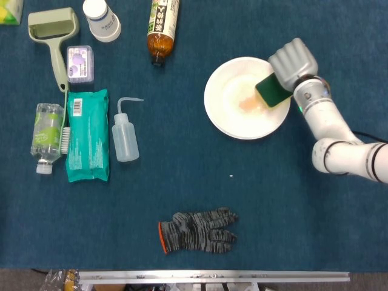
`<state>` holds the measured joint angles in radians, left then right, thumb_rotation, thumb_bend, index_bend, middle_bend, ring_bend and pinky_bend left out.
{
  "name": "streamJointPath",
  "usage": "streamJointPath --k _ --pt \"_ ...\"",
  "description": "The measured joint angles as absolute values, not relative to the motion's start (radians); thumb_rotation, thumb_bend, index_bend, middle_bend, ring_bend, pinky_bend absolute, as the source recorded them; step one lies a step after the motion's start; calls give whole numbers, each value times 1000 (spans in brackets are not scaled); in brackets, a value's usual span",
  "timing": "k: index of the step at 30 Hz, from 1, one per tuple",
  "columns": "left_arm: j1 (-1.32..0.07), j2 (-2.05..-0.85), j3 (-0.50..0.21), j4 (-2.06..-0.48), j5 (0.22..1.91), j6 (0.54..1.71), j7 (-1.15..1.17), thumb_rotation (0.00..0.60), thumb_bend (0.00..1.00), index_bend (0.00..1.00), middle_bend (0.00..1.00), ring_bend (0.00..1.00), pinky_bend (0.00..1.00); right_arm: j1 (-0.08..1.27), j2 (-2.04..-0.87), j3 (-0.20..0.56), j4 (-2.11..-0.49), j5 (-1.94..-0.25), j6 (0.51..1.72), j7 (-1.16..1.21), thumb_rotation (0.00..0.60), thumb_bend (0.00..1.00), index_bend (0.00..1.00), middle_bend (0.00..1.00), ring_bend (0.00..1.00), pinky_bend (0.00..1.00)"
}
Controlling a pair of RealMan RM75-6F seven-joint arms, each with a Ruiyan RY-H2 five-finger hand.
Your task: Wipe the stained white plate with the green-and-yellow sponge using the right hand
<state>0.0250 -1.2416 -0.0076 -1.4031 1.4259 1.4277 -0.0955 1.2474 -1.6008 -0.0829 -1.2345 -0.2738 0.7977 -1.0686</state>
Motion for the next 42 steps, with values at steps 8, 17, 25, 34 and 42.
streamJointPath --k 8,17,25,34,42 --pt "24 -1242 -4 -1409 1429 1430 -90 600 295 357 325 162 408 1240 -1568 -66 -1275 -280 826 -1062 600 49 394 565 389 362" --pt "25 -1238 -5 -1406 1425 1430 -98 600 294 357 325 162 408 1224 -1555 -48 -1324 -335 826 -1014 600 49 394 565 389 362" --pt "18 -1245 -5 -1409 1427 1423 -90 600 295 357 326 162 408 1173 -1466 -60 -1483 -410 888 -960 600 49 394 565 389 362" --pt "4 -1249 -4 -1432 1432 1413 -58 600 294 357 326 162 408 1070 -1312 -113 -1737 -571 1006 -890 600 49 393 565 389 362" --pt "-9 -1249 -7 -1450 1427 1401 -35 600 294 357 326 162 408 988 -1264 -167 -1821 -667 1032 -851 600 49 394 565 390 362"
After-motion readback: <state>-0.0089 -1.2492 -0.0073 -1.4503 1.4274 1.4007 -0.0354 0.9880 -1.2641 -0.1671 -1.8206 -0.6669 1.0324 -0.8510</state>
